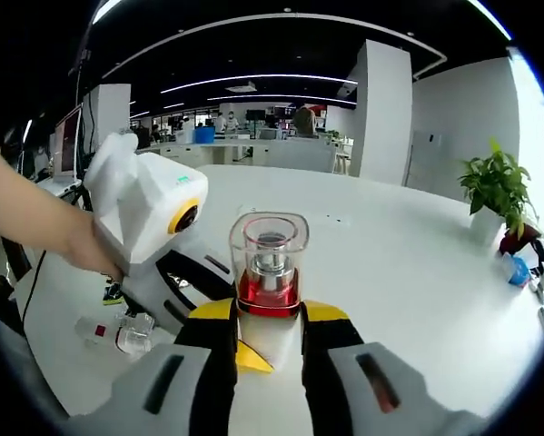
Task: Arrange the skincare products in the storage area until every visible bottle or jar stands upright without overlapping.
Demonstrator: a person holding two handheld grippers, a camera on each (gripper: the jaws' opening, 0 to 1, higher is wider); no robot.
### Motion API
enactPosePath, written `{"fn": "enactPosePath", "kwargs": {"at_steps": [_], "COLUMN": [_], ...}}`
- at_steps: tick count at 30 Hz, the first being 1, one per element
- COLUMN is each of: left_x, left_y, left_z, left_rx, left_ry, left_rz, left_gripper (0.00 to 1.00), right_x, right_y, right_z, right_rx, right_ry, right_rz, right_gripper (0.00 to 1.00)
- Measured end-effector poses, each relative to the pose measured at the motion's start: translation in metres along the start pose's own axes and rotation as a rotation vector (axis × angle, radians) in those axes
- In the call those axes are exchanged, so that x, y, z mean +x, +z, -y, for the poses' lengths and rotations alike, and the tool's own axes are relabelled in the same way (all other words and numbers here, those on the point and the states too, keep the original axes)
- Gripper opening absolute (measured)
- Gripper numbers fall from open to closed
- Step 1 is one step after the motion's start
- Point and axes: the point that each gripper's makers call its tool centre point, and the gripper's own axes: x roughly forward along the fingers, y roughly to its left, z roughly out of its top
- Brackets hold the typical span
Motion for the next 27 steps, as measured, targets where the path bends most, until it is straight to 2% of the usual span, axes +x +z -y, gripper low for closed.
{"fn": "enactPosePath", "kwargs": {"at_steps": [22, 27], "left_x": [-0.010, -0.012], "left_y": [-0.010, -0.013], "left_z": [0.002, 0.004], "left_rx": [0.009, 0.010], "left_ry": [-0.024, -0.028], "left_rz": [-0.034, -0.044], "left_gripper": [0.27, 0.28], "right_x": [0.000, -0.001], "right_y": [0.001, 0.002], "right_z": [-0.012, -0.018], "right_rx": [-0.003, -0.042], "right_ry": [0.010, 0.016], "right_rz": [-0.005, -0.006], "right_gripper": [0.26, 0.26]}}
